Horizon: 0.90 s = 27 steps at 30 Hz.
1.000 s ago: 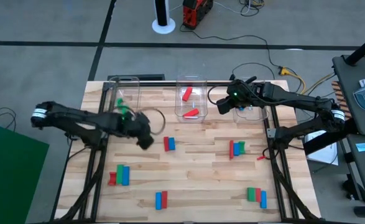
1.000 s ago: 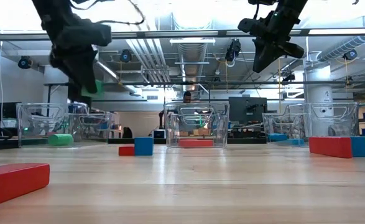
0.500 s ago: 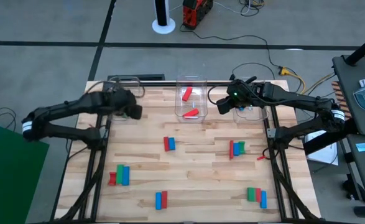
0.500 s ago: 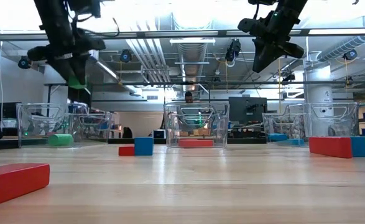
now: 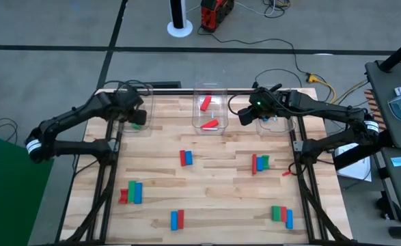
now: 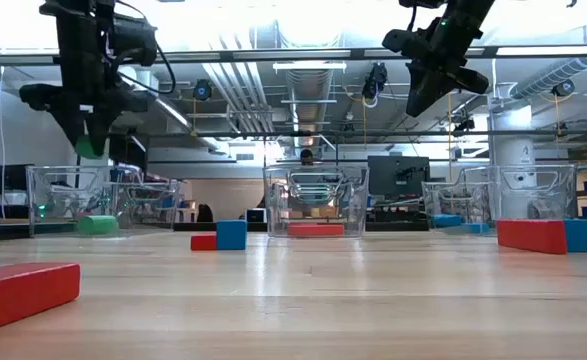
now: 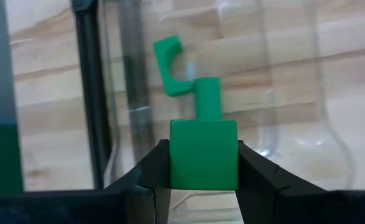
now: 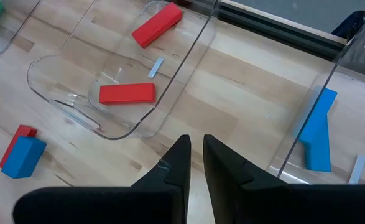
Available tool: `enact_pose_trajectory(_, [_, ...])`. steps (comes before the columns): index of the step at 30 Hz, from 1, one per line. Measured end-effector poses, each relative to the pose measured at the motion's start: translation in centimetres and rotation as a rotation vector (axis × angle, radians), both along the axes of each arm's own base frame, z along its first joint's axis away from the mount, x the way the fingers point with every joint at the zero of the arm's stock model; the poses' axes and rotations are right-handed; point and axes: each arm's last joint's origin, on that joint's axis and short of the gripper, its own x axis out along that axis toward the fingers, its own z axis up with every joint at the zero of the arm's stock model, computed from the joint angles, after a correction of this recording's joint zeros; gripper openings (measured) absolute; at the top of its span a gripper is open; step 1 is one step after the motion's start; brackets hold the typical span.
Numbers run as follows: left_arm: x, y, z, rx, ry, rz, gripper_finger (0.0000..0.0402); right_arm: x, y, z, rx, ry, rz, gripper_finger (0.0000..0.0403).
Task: Sort blocks
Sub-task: Put the green wooden block into the left transparent bin
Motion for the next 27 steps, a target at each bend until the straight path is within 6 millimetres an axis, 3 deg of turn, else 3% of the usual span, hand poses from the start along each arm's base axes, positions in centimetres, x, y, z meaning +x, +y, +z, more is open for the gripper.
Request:
enact_pose_trajectory(14, [0.5,0.6,-1.7,-0.100,0.225,-0.024,0.0120,0.0,0.0,0.0,0.000,0.000,0.000,0.0034])
enact_pose_trajectory(27, [0.7,0.8,-2.1,-0.094,0.263,-0.030,0.0174,0.0,0.0,0.0,0.000,0.000,0.000,0.0034])
